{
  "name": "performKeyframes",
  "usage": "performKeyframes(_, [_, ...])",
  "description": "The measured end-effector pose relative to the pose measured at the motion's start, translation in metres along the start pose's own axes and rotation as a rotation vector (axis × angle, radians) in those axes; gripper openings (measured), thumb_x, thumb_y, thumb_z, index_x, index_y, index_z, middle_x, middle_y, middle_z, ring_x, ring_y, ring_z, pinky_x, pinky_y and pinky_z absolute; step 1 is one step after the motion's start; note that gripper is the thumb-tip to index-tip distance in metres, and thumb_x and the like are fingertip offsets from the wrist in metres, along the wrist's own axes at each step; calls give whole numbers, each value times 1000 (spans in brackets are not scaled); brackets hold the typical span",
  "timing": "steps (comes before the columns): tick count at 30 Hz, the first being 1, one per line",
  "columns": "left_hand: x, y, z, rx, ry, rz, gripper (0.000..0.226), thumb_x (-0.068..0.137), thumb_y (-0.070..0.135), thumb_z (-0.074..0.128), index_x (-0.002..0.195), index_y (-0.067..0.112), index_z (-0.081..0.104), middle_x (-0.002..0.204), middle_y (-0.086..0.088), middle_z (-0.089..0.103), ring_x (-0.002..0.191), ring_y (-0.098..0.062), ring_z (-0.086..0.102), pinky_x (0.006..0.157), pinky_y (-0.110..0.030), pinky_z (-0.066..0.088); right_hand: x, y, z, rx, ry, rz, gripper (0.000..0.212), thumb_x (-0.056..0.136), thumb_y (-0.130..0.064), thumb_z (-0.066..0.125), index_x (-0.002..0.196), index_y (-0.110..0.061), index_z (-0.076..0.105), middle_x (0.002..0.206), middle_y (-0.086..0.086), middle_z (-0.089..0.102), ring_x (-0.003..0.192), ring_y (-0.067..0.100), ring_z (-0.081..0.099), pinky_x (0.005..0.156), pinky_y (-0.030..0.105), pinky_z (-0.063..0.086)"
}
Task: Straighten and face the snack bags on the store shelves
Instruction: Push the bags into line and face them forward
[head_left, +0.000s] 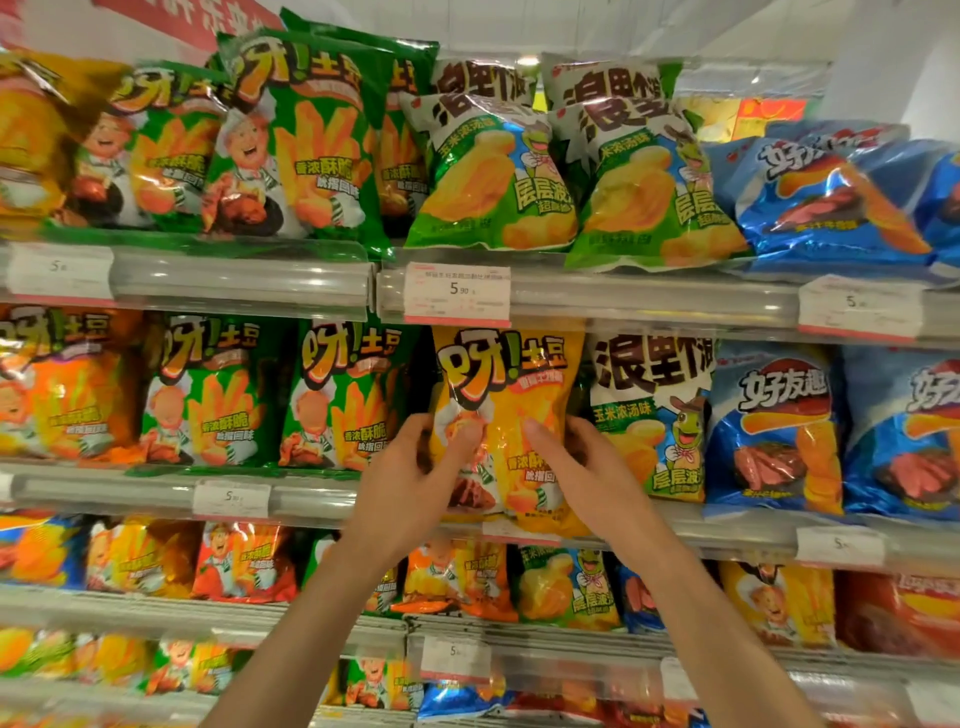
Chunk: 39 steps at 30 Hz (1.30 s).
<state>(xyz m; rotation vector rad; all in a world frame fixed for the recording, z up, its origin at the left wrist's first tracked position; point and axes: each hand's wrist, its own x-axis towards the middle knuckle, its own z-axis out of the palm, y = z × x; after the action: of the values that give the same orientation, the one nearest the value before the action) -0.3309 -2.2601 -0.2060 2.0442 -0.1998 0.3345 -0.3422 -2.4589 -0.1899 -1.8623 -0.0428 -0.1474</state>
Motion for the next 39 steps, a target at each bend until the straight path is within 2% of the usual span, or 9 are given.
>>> performKeyframes(3, [-12,-4,-10,-35,-38,-27,44,88,72,47,113,38,60,92,1,72,81,-16,67,75,-37,52,-5,6,7,51,-31,24,46,85,-64,61,122,-38,54,105,-22,67,87,-9,67,70,13,52])
performKeyframes(7, [-29,-21,-25,-71,-86,-60,45,89,76,50,118,43,59,101,25,69,89,6,65,73,-22,49,-14,15,18,101,-74,28,47,77,-64,65,117,-40,56,107,-19,71,89,-7,70,75,19,56])
performKeyframes(12, [-45,-41,-41,-107,-90,-113,52,87,76,53,125,42,52,110,23,71,99,12,64,85,-22,50,-29,13,38,98,-92,16,45,71,-64,67,110,-43,56,105,-20,70,87,-9,69,67,15,55])
performKeyframes(17, [-57,-53,-73,-129,-95,-98,35,89,63,57,118,45,58,102,34,70,97,8,67,82,-18,50,-43,6,72,83,-73,22,49,68,-68,69,109,-44,58,109,-19,72,100,-1,69,88,33,58])
performKeyframes(23, [-77,-84,-149,-129,-124,-102,15,93,57,58,105,48,55,96,45,65,94,16,64,76,-11,49,-66,-20,147,139,-92,29,47,75,-53,70,116,-32,61,106,-16,75,91,-1,73,68,16,56])
performKeyframes(27, [-90,-119,-223,-118,-136,-74,63,76,88,52,118,42,62,109,28,71,98,4,68,84,-28,54,-80,-42,220,137,-139,35,33,79,-51,70,109,-42,60,111,-23,70,95,-8,68,74,11,52])
performKeyframes(31, [-105,-158,-302,-89,-94,-101,62,75,85,54,117,40,62,106,23,73,96,1,70,83,-28,55,-84,-60,301,193,-250,56,45,79,-56,75,119,-43,60,119,-23,69,106,-7,66,90,23,56])
performKeyframes(35, [-112,-191,-370,-72,-21,-170,45,81,77,61,113,46,58,104,25,72,99,5,67,84,-25,51,-75,-75,377,165,-307,40,101,65,-78,76,148,-33,41,150,-16,47,137,8,48,110,36,45])
performKeyframes(39, [-111,-224,-424,-35,47,-212,53,75,89,55,112,52,55,108,32,65,106,7,62,89,-25,51,-59,-90,441,142,-356,24,114,59,-83,76,153,-33,35,153,-9,48,137,14,50,112,44,46])
